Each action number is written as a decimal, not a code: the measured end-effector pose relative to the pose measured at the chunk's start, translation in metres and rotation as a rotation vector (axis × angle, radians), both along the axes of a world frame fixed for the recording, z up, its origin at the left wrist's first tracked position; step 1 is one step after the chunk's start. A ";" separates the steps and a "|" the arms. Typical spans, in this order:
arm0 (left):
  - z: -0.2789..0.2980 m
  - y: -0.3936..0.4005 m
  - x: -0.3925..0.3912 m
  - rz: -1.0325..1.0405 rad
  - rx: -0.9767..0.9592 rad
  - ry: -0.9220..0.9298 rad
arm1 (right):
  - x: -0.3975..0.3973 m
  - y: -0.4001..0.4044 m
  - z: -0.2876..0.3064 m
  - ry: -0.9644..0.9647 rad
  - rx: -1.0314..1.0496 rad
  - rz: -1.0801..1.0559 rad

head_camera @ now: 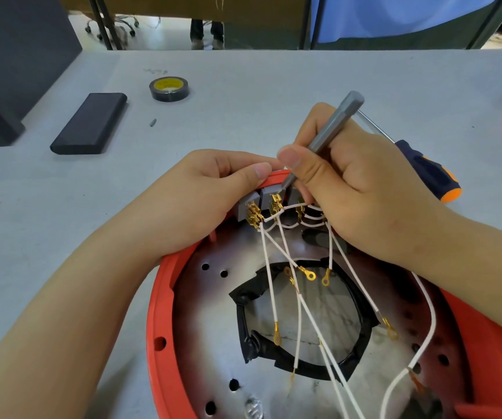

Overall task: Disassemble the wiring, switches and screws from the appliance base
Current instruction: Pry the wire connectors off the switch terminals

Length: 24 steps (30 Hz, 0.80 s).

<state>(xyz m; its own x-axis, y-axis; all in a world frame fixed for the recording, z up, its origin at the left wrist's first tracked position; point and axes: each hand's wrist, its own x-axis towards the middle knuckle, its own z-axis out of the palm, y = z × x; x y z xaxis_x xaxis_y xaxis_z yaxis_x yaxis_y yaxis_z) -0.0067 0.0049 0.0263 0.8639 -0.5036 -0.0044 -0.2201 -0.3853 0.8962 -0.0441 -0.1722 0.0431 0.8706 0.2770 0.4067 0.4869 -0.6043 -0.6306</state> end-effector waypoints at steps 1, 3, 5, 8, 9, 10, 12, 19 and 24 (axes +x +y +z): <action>0.000 0.000 0.000 -0.001 -0.001 0.002 | 0.000 0.000 0.000 -0.004 -0.002 0.001; 0.000 0.000 -0.001 0.003 -0.003 0.006 | 0.000 0.000 0.000 -0.002 0.004 0.004; 0.001 0.000 -0.001 0.008 -0.004 0.004 | 0.000 -0.001 0.000 -0.003 0.004 0.010; 0.001 -0.001 -0.001 0.010 -0.002 0.001 | 0.001 0.000 0.001 0.015 0.009 0.005; 0.001 -0.001 0.000 0.009 -0.005 0.007 | 0.003 0.000 0.001 0.038 0.016 -0.007; 0.001 -0.001 -0.001 0.008 -0.016 0.022 | 0.006 0.000 0.002 0.074 0.029 -0.022; 0.001 -0.001 -0.001 0.009 -0.040 0.058 | 0.014 0.000 0.005 0.190 0.087 -0.027; 0.000 -0.001 0.000 -0.007 -0.048 0.054 | 0.034 0.001 0.018 0.429 0.100 0.052; 0.001 -0.001 0.000 0.000 -0.014 0.024 | 0.041 0.003 0.025 0.515 -0.001 0.095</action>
